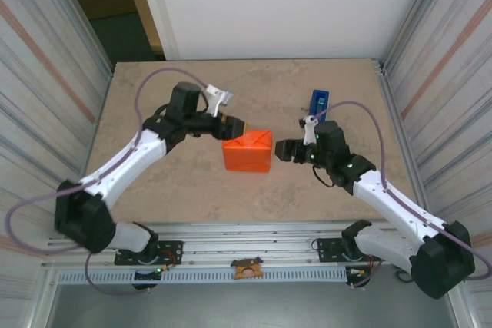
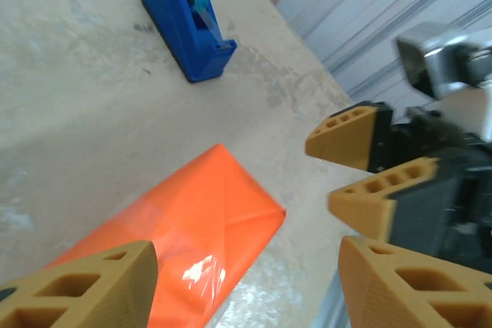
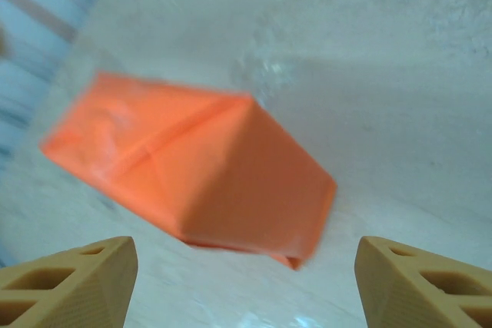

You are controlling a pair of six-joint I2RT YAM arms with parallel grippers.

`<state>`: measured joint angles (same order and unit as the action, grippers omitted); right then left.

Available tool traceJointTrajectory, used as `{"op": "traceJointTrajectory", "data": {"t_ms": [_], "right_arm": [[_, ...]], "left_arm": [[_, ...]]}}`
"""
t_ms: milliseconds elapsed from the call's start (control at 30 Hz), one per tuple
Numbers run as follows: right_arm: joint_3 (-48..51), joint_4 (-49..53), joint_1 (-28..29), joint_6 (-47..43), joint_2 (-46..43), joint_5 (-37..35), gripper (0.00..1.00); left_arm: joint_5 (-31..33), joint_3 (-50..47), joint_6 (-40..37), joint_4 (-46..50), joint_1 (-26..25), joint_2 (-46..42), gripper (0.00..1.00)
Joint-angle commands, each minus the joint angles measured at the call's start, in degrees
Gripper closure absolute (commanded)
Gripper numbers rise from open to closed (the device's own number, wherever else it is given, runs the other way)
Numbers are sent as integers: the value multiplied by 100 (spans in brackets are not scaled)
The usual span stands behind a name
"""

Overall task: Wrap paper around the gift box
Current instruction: Stick the wrapping paper to the gift box, then lay the gift box flat at the center of the table.

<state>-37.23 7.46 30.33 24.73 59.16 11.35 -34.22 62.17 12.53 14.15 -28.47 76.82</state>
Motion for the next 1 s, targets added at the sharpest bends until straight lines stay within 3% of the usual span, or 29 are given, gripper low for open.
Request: {"op": "traceJointTrajectory", "data": {"t_ms": [0, 233, 367, 500, 733, 967], "right_arm": [[345, -891, 131, -1241, 241, -11, 26], [592, -2266, 416, -1917, 1159, 318, 26], [326, -2820, 252, -1993, 1712, 729, 26], [-173, -2845, -229, -1547, 2345, 1458, 29], [-955, -2568, -608, -1298, 3225, 2149, 33], [-1926, -2745, -1084, -321, 4429, 2530, 37]], "left_arm": [[491, -1189, -648, -683, 188, -655, 37], [498, -3151, -1455, -2029, 351, -1452, 32], [457, -3684, -1645, -3204, 351, -1262, 28], [350, -2885, -1587, -2448, 463, -615, 27], [-622, -2002, -344, -3338, 1027, 910, 38], [-1439, -317, 257, -2721, 1370, 2451, 42]]}}
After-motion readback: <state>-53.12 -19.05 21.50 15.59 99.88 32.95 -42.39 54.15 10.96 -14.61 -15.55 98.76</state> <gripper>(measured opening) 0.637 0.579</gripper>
